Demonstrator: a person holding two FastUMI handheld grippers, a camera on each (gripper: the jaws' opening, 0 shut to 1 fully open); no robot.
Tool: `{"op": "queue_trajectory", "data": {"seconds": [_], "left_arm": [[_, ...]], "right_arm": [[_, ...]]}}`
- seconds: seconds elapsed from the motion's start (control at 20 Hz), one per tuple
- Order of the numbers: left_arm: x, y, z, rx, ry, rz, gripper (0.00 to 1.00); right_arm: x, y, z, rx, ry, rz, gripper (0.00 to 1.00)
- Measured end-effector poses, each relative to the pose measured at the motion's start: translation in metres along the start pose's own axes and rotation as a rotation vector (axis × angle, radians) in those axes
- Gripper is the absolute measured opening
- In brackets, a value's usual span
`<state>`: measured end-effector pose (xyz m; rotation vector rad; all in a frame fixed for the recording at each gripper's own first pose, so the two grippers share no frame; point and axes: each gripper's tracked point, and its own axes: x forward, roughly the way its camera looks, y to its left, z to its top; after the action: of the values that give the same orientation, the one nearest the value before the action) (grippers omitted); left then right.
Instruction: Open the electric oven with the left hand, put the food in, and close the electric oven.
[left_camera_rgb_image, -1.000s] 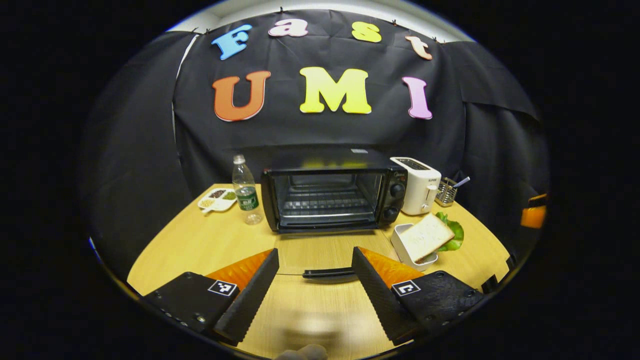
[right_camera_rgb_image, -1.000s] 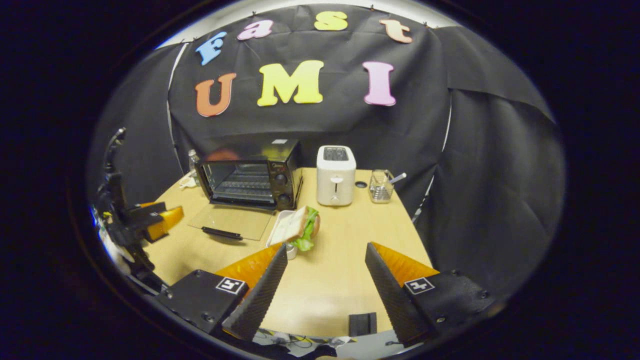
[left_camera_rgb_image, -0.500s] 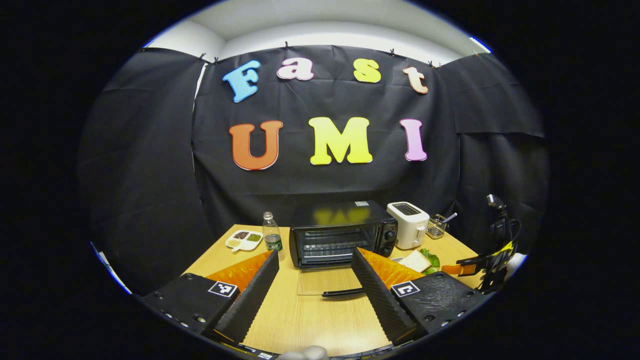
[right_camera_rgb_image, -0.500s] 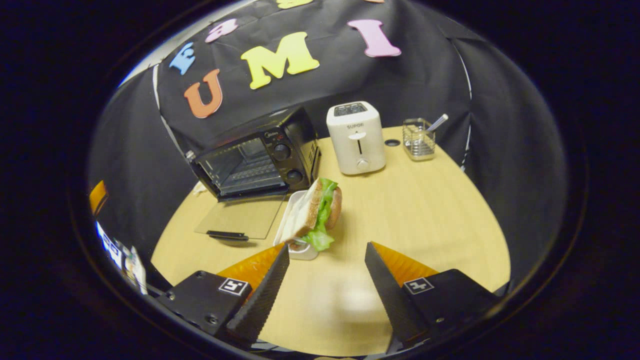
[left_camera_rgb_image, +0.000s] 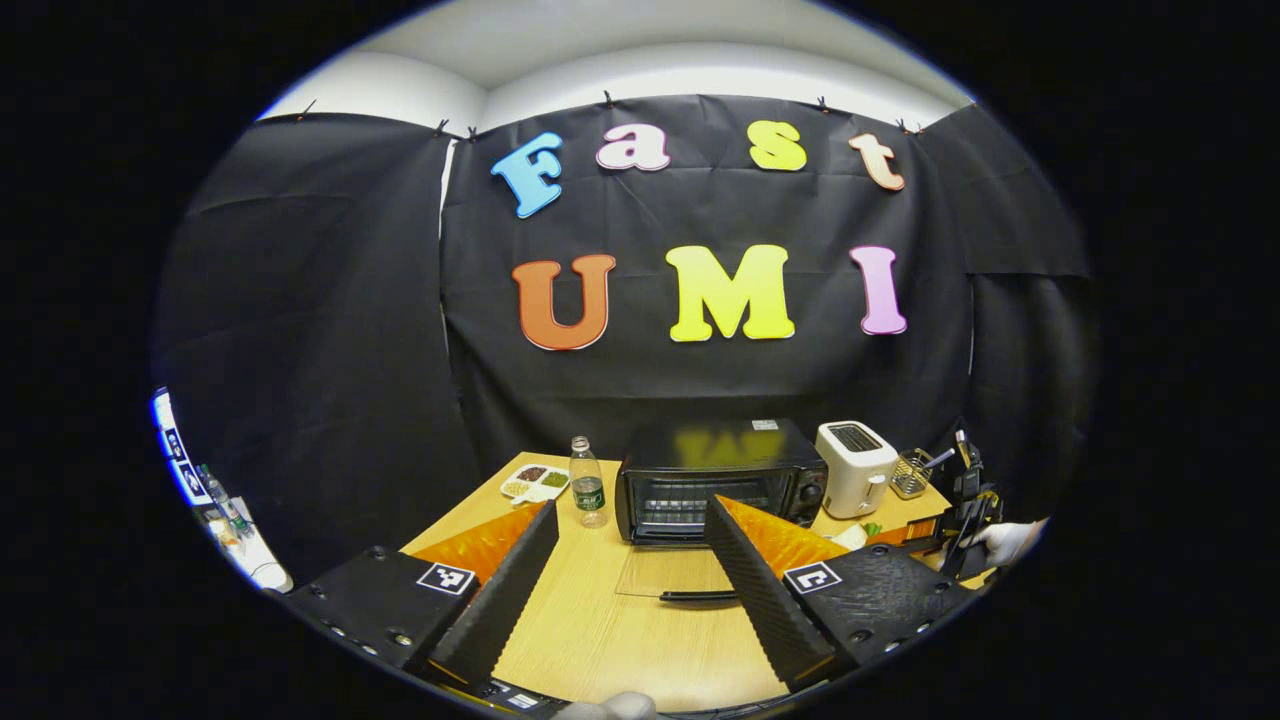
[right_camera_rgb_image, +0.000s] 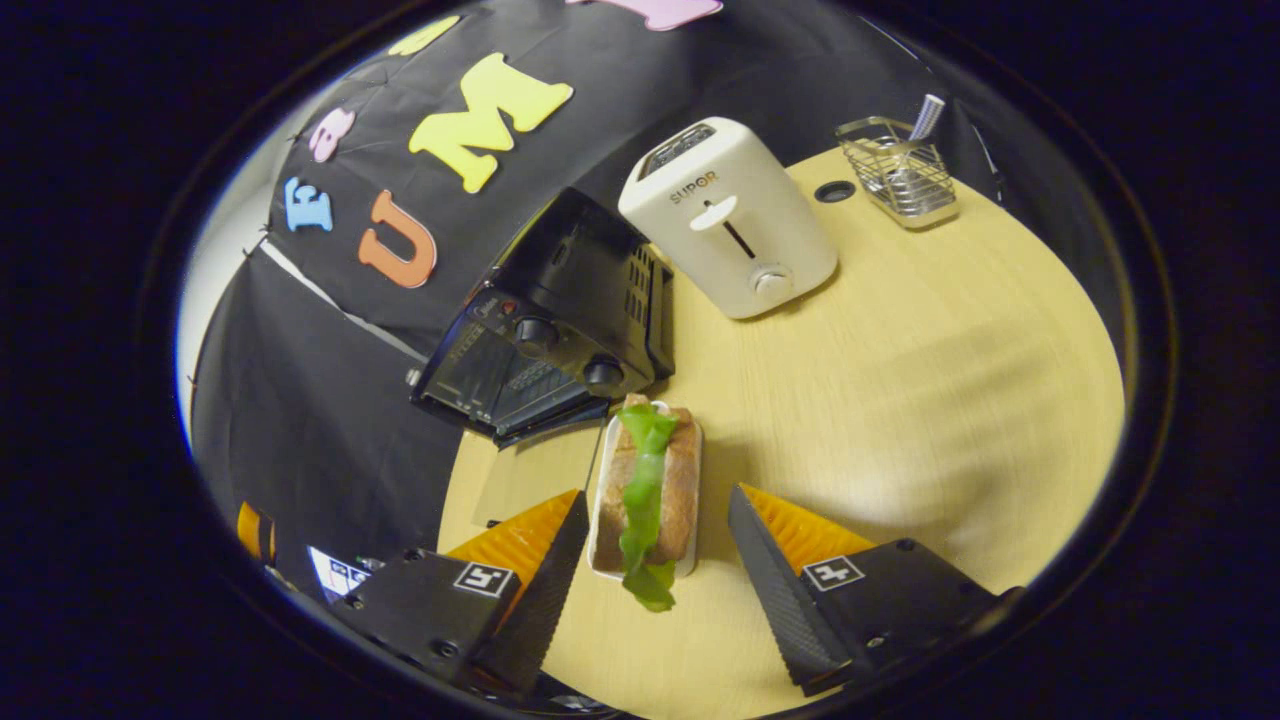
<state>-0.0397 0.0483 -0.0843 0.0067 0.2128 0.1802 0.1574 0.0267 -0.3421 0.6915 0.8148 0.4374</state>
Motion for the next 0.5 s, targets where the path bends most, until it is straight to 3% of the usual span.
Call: {"op": "queue_trajectory", "data": {"seconds": [0.05, 0.15, 0.2, 0.3, 0.45, 0.5], "left_arm": [[-0.001, -0.002, 0.001, -0.005, 0.006, 0.024, 0.96], [-0.001, -0.007, 0.001, -0.018, 0.021, 0.061, 0.96], [-0.001, -0.008, 0.000, -0.019, 0.028, 0.079, 0.96], [-0.003, -0.009, -0.002, -0.018, 0.034, 0.105, 0.96], [-0.004, -0.012, -0.004, -0.023, 0.041, 0.119, 0.96], [-0.005, -0.013, -0.003, -0.026, 0.038, 0.115, 0.96]], "right_arm": [[0.003, 0.001, 0.000, 0.010, 0.026, 0.019, 0.87], [0.007, 0.007, 0.000, 0.030, 0.079, 0.062, 0.76], [0.009, 0.010, 0.002, 0.033, 0.090, 0.077, 0.51], [0.009, 0.008, 0.005, 0.031, 0.096, 0.080, 0.41], [0.006, 0.009, 0.003, 0.012, 0.104, 0.092, 0.34], [0.005, 0.010, 0.005, 0.014, 0.099, 0.089, 0.42]]}}
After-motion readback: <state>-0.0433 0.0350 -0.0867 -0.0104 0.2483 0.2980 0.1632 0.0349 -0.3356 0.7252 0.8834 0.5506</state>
